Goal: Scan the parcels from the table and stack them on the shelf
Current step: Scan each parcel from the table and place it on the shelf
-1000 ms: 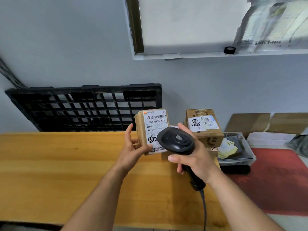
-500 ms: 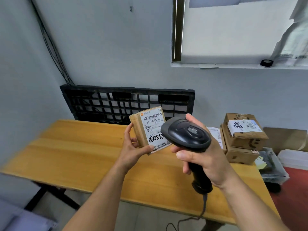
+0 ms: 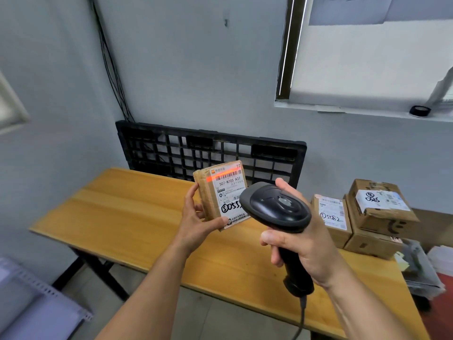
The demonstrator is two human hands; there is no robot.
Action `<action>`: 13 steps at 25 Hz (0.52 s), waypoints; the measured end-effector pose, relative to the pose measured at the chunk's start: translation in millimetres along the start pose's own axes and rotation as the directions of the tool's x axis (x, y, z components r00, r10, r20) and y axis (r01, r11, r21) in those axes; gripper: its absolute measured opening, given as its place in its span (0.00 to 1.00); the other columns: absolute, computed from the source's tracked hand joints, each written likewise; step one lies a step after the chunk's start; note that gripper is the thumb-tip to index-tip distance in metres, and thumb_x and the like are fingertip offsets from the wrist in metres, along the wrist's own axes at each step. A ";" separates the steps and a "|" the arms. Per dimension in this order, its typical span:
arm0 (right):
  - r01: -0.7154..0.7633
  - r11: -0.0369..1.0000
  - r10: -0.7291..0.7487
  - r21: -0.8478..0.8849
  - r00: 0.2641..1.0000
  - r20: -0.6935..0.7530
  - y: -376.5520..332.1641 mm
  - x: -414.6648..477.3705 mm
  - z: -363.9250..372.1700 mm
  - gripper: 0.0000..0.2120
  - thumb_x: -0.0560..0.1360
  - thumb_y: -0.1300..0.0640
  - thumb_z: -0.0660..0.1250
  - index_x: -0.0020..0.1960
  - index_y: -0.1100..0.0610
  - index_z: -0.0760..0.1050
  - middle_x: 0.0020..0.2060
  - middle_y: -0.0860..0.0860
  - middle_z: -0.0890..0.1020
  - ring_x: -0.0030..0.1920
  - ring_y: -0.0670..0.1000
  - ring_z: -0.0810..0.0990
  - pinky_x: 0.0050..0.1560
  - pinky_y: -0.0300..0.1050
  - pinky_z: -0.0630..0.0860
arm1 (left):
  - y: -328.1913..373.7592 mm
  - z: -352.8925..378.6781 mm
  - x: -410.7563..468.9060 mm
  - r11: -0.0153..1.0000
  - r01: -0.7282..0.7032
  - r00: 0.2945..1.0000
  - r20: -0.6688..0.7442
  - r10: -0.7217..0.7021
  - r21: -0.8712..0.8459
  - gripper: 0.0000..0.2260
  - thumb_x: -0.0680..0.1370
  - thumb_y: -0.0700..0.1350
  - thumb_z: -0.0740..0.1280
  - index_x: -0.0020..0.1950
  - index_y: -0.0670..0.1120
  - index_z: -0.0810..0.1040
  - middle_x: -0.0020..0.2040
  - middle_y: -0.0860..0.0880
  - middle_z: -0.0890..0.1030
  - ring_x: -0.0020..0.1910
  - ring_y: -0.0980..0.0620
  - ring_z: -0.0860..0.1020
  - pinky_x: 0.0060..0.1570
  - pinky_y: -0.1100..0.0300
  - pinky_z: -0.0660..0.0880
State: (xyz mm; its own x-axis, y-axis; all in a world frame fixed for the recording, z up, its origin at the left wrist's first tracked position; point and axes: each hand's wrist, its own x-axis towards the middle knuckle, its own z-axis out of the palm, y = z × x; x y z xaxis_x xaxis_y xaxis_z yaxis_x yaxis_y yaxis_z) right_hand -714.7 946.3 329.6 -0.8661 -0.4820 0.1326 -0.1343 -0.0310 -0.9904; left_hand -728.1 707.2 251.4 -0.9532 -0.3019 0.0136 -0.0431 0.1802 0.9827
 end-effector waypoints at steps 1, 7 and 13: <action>-0.003 1.000 0.003 0.005 1.000 0.006 -0.6 -1.7 -1.6 0.51 0.59 0.52 0.78 0.76 0.41 0.56 0.41 0.61 0.84 0.26 0.60 0.78 0.33 0.62 0.76 | 1.0 1.0 -3.5 1.000 0.000 1.000 -0.015 0.000 -0.003 0.48 0.62 0.45 0.81 0.71 0.66 0.54 0.58 0.47 0.73 0.58 0.46 0.76 0.56 0.45 0.78; -0.016 0.999 0.015 0.033 0.999 0.036 -4.4 -17.0 -14.4 0.52 0.58 0.52 0.78 0.76 0.42 0.55 0.38 0.61 0.84 0.26 0.59 0.78 0.32 0.61 0.76 | 11.0 8.1 -30.9 1.000 -0.003 0.998 -0.069 0.002 -0.003 0.47 0.66 0.38 0.79 0.72 0.64 0.53 0.57 0.47 0.74 0.56 0.47 0.77 0.44 0.59 0.79; 0.040 0.999 -0.043 0.027 0.991 0.125 -7.1 -28.2 -16.4 0.51 0.61 0.53 0.78 0.76 0.40 0.54 0.37 0.65 0.82 0.27 0.61 0.78 0.29 0.55 0.78 | 20.9 3.7 -71.4 1.000 0.003 0.981 -0.193 0.002 0.025 0.47 0.63 0.45 0.81 0.71 0.66 0.55 0.57 0.47 0.75 0.55 0.47 0.78 0.51 0.49 0.80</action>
State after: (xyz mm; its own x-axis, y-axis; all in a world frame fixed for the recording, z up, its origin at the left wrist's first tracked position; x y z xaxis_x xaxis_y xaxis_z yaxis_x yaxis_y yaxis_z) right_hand -697.2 974.4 333.6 -0.7923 -0.5862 0.1690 -0.1552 -0.0741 -0.9851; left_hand -662.0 736.0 270.3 -0.8777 -0.4765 0.0505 -0.0535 0.2022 0.9779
